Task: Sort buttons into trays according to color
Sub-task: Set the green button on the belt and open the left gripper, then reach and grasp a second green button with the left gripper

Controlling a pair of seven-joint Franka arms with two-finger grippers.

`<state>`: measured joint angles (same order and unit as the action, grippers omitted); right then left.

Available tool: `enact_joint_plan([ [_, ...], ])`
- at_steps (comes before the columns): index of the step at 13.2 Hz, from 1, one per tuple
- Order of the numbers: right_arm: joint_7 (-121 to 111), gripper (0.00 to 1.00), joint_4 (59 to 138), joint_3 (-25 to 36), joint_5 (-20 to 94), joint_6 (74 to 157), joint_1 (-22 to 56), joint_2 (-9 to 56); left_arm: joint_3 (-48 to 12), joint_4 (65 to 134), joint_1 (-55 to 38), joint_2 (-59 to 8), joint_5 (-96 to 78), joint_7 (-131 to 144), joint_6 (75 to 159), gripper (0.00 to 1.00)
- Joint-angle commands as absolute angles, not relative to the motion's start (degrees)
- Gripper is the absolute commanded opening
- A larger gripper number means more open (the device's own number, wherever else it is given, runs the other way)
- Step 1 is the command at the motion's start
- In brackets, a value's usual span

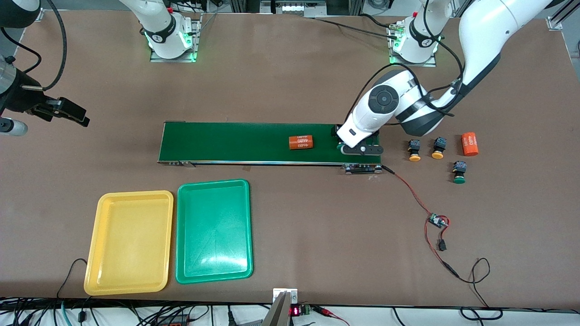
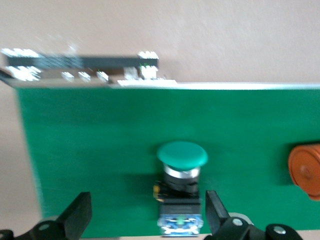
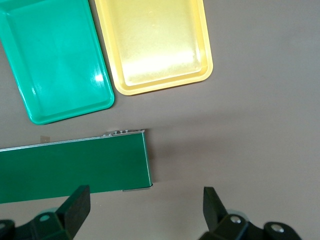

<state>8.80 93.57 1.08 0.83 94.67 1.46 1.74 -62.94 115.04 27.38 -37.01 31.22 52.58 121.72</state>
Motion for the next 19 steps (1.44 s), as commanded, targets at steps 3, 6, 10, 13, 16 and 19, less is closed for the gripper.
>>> enact_joint_plan([
  [3,8.26,1.0,92.72,0.88,1.58,94.4,0.97,2.02,-64.25,101.1,29.52,-35.68,32.52,38.89,101.19,1.0],
  [6,8.26,1.0,92.72,0.88,1.58,94.48,0.97,2.02,-63.37,100.55,38.46,-35.94,32.61,27.9,100.9,1.0],
  [10,8.26,1.0,92.72,0.88,1.58,94.48,0.97,2.2,-58.74,101.51,45.52,-37.08,40.31,14.62,101.68,0.98],
  [13,8.26,1.0,92.72,0.88,1.58,94.48,0.97,2.2,-51.88,104.3,46.58,-37.53,40.95,10.03,109.38,0.97],
  [16,8.26,1.0,92.72,0.88,1.58,94.48,0.97,2.2,-49.14,109.06,49.82,-38.49,46.04,9.05,120.37,0.97],
  [19,8.26,1.0,92.72,0.88,1.58,94.48,0.97,2.2,-48.52,115.28,53.17,-39.02,46.32,9.05,126.72,0.97],
])
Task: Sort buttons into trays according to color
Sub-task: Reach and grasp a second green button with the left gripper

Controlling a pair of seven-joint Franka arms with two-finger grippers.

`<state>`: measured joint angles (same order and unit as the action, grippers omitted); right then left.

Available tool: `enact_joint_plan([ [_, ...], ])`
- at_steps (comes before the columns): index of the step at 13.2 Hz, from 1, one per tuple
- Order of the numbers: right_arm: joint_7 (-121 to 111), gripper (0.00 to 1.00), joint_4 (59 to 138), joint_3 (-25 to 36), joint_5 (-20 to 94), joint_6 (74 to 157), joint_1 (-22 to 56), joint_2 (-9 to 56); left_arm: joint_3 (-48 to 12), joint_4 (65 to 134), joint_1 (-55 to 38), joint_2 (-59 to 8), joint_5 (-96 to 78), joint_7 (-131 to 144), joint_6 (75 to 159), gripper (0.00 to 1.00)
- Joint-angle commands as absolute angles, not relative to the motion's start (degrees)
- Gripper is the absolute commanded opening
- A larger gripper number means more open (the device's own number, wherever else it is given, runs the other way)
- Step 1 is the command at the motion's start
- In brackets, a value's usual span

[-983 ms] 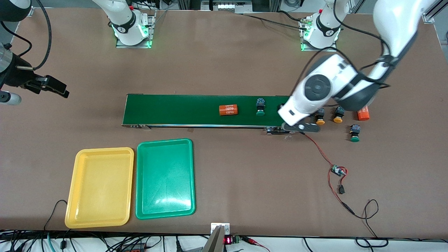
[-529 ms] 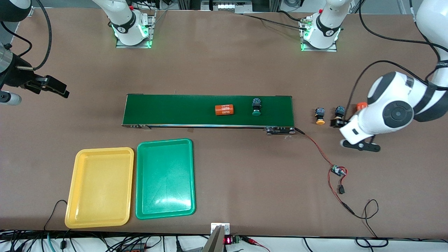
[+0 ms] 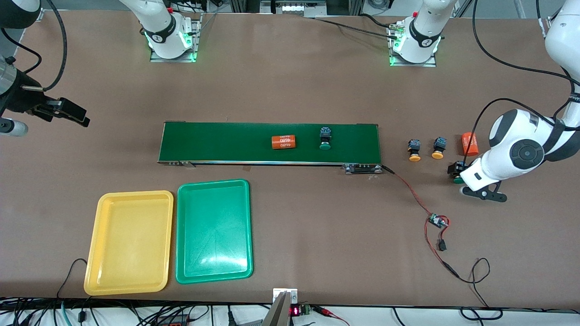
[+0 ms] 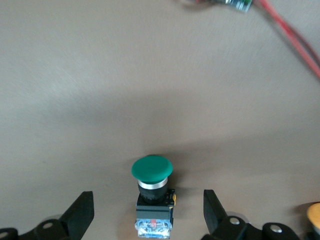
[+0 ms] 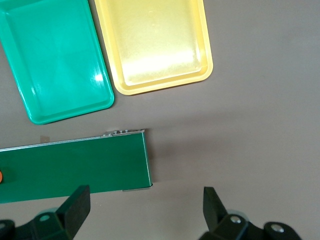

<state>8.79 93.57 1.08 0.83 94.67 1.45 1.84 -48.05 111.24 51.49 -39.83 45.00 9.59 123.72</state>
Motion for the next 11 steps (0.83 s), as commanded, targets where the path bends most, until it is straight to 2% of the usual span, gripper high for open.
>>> enact_joint_plan([
  [1,8.26,1.0,92.72,0.88,1.58,94.48,0.97,2.2,-48.08,116.27,53.61,-39.02,46.32,8.97,128.22,0.97],
  [4,8.26,1.0,92.72,0.88,1.58,94.48,0.97,2.2,-43.96,116.98,53.26,-39.72,47.19,8.01,133.32,0.97],
  [5,8.26,1.0,92.72,0.88,1.58,94.48,0.97,2.2,-43.95,116.98,53.52,-40.16,47.89,7.65,133.33,0.86],
  [7,8.26,1.0,92.72,0.88,1.58,94.4,0.97,2.2,-44.03,117.68,53.44,-40.17,47.81,8.43,132.63,0.49],
  [9,8.26,1.0,92.72,0.88,1.58,94.48,0.97,2.2,-44.12,118.21,53.61,-40.17,47.64,9.05,132.63,0.34],
  [11,8.26,1.0,92.72,0.88,1.58,94.48,0.97,2.2,-44.3,118.21,53.61,-40.08,47.64,9.67,132.54,0.27],
])
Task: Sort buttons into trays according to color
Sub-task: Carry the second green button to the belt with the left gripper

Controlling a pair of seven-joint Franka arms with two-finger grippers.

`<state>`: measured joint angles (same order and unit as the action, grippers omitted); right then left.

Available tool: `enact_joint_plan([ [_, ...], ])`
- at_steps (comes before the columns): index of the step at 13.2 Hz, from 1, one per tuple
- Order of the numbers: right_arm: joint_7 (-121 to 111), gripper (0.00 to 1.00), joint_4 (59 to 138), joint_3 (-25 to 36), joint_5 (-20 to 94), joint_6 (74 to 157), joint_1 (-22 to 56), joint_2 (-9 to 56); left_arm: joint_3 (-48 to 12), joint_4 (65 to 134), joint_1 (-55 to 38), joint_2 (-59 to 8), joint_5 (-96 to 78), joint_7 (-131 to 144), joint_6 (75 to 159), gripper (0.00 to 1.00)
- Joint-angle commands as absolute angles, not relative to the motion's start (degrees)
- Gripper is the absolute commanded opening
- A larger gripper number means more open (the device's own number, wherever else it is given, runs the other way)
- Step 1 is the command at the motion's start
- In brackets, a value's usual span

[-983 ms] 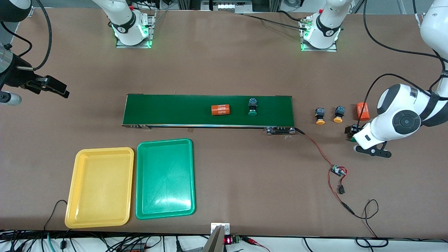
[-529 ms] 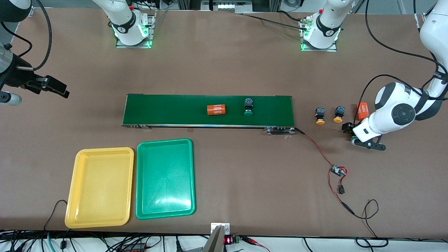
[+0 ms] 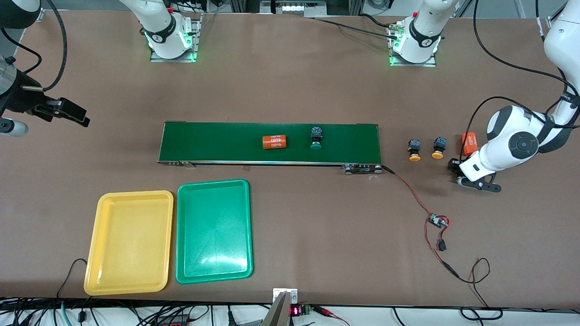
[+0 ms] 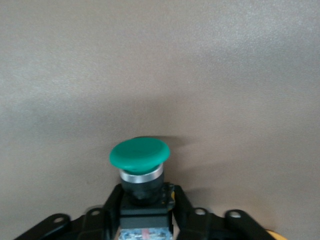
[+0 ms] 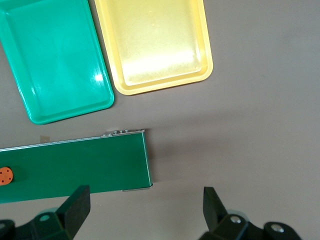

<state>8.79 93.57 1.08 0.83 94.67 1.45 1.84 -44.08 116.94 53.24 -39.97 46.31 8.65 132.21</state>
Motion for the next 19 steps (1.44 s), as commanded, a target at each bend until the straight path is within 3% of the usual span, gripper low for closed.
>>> enact_joint_plan([
  [1,8.26,1.0,92.72,0.88,1.58,94.48,0.97,2.2,-44.47,118.21,53.53,-39.82,47.64,9.67,132.45,0.26],
  [3,8.26,1.0,92.72,0.88,1.58,94.48,0.97,2.2,-47.96,117.25,53.7,-38.77,47.46,9.75,129.4,0.26],
  [7,8.26,1.0,92.72,0.79,1.58,94.57,0.97,2.2,-60.36,109.71,53.09,-38.67,42.75,10.98,113.24,0.26],
  [10,8.26,1.0,92.72,0.88,1.58,94.57,0.97,2.2,-62.31,104.17,44.78,-38.67,34.13,10.99,103.84,0.26],
  [15,8.35,1.0,92.72,0.88,1.58,94.57,0.97,2.2,-61.62,102.31,29.48,-39.81,25.67,14.92,104.24,0.26],
  [19,8.35,1.0,92.72,0.88,1.58,94.66,0.97,2.2,-60.47,102.92,22.95,-41.48,25.75,28.89,107.91,0.26],
])
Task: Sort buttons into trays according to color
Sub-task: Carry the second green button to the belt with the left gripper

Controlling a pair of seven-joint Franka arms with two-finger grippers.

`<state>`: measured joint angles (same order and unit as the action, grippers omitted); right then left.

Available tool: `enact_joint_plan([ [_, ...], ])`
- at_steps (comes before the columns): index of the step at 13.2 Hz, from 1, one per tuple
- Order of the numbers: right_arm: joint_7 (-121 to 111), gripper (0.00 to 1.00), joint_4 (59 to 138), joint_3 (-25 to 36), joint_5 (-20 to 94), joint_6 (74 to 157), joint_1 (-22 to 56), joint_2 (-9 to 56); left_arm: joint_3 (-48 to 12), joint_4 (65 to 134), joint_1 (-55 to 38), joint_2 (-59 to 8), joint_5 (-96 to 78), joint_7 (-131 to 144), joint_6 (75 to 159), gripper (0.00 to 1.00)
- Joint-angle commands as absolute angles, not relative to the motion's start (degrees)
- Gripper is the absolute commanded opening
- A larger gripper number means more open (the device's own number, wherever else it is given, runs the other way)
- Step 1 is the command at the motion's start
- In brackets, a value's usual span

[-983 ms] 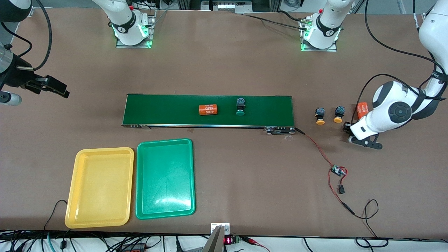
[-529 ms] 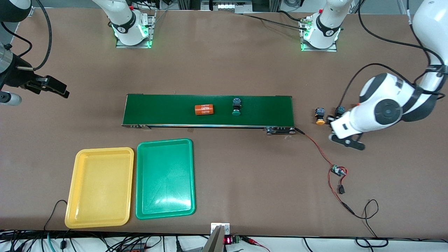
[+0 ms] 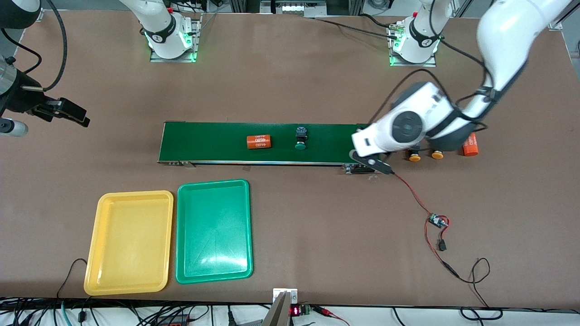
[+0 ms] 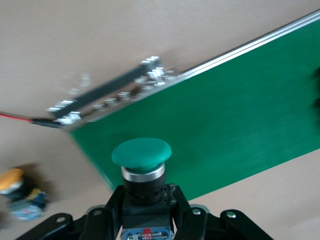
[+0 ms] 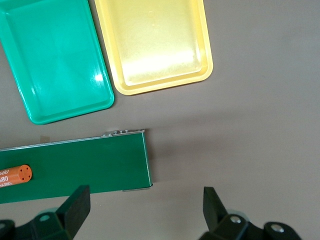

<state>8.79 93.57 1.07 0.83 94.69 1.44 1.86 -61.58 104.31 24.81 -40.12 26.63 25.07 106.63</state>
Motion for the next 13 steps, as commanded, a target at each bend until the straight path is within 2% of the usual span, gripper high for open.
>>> enact_joint_plan([
  [1,8.35,1.0,92.72,0.79,1.58,94.66,0.97,2.2,-58.9,103.27,21.03,-41.48,26.1,32.14,109.15,0.26],
  [4,8.35,1.0,92.72,0.88,1.58,94.57,0.97,2.2,-54.85,105.2,16.53,-41.48,26.02,36.46,113.45,0.27],
  [5,8.35,1.0,92.72,0.88,1.58,94.57,0.97,2.2,-54.76,105.55,16.44,-41.57,26.02,37.43,113.64,0.35],
  [6,8.35,1.0,92.72,0.79,1.58,94.57,1.05,2.2,-54.41,105.56,16.78,-41.49,26.02,37.53,113.56,0.62],
  [7,8.35,1.0,92.72,0.79,1.58,94.57,1.05,2.2,-54.4,105.21,16.96,-41.4,26.02,37.01,113.12,1.0],
  [10,8.87,1.0,92.72,0.88,1.58,94.48,1.05,2.2,-54.84,103.46,17.75,-39.91,25.84,37.53,111.2,1.0],
  [13,8.26,1.0,92.72,0.79,0.36,94.83,1.49,4.48,-55.11,93.47,17.67,-39.55,25.93,36.83,97.52,1.0],
])
